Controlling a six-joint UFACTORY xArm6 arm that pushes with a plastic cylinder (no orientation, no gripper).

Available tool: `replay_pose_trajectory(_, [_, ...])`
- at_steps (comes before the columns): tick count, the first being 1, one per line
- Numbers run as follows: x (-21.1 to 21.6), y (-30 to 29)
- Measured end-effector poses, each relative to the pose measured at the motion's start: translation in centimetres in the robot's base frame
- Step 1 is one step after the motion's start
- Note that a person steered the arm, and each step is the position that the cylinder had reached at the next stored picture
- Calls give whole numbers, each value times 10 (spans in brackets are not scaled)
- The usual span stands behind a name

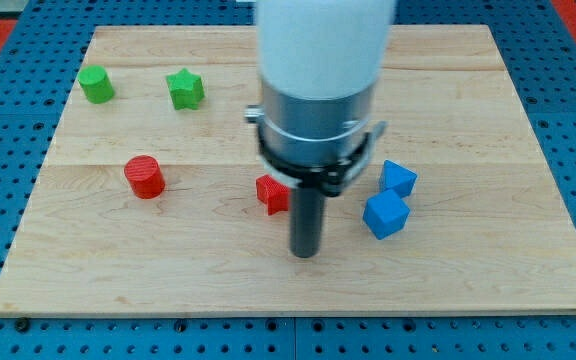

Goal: Separate the blue blocks

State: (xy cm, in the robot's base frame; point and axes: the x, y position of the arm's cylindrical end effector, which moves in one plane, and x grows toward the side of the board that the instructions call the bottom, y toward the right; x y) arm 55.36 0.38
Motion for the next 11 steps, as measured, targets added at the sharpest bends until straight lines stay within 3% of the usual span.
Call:
replay_pose_trajectory(1, [-46,-3])
replay_pose_trajectory(2, [-53,-27])
replay_pose_trajectory(3, [-4,10])
replay_pose_trajectory(4, [6,58])
replay_pose_trajectory(5, [12,125])
replay_pose_trajectory(6, [-31,165])
replay_pose_trajectory(7, [-59,116])
replay_pose_trajectory(8, [-30,70])
replay_pose_trajectory(9, [7,78])
replay_pose_trajectory(10, [19,90])
replay_pose_trajectory(11, [0,3])
